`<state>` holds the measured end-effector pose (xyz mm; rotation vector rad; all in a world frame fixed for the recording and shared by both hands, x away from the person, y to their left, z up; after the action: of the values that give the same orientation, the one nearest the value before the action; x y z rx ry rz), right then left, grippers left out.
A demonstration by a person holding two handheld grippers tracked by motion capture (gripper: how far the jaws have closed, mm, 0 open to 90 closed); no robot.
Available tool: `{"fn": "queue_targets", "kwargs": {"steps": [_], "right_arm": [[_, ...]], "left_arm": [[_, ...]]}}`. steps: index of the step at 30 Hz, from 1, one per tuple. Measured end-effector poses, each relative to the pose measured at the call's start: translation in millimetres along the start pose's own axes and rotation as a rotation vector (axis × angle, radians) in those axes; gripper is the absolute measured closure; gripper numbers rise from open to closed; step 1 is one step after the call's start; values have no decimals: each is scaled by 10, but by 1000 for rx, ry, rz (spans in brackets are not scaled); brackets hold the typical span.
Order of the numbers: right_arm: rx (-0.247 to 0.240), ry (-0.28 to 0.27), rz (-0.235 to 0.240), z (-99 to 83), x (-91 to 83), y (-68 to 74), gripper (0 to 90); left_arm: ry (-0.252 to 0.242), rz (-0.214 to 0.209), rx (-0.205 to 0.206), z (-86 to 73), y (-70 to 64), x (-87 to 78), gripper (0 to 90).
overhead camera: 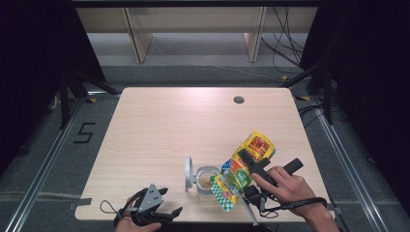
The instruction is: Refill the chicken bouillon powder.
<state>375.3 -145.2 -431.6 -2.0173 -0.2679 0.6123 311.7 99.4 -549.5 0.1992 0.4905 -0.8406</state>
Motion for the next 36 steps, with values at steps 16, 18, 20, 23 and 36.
{"fn": "queue_targets", "kwargs": {"steps": [16,18,20,23,36], "right_arm": [[-12,-3,-3,14,-2,-4,435],[-4,-1,-1,13,-7,-2,436],[-5,-1,-6,12,-4,-10,436],[-12,-3,-5,16,-5,-5,436],[-10,-5,-3,29,3,-2,436]], "left_arm": [[3,-2,0,-3,0,-1,209],[3,-3,0,-2,0,-1,209],[3,-2,0,-4,1,1,209],[3,-2,0,-3,0,1,209],[-7,-2,12,8,9,7,209]]}}
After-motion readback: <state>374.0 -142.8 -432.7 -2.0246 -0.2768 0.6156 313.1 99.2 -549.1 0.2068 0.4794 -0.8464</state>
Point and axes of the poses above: each handheld gripper's, and its own axes: x roughly forward along the jaws, z roughly out of its top, y roughly to its left, the point moved 9 cm from there along x, roughly forward along the jaws, and after that the axes turned 7 degrees about -y, right-handed, at the moved point
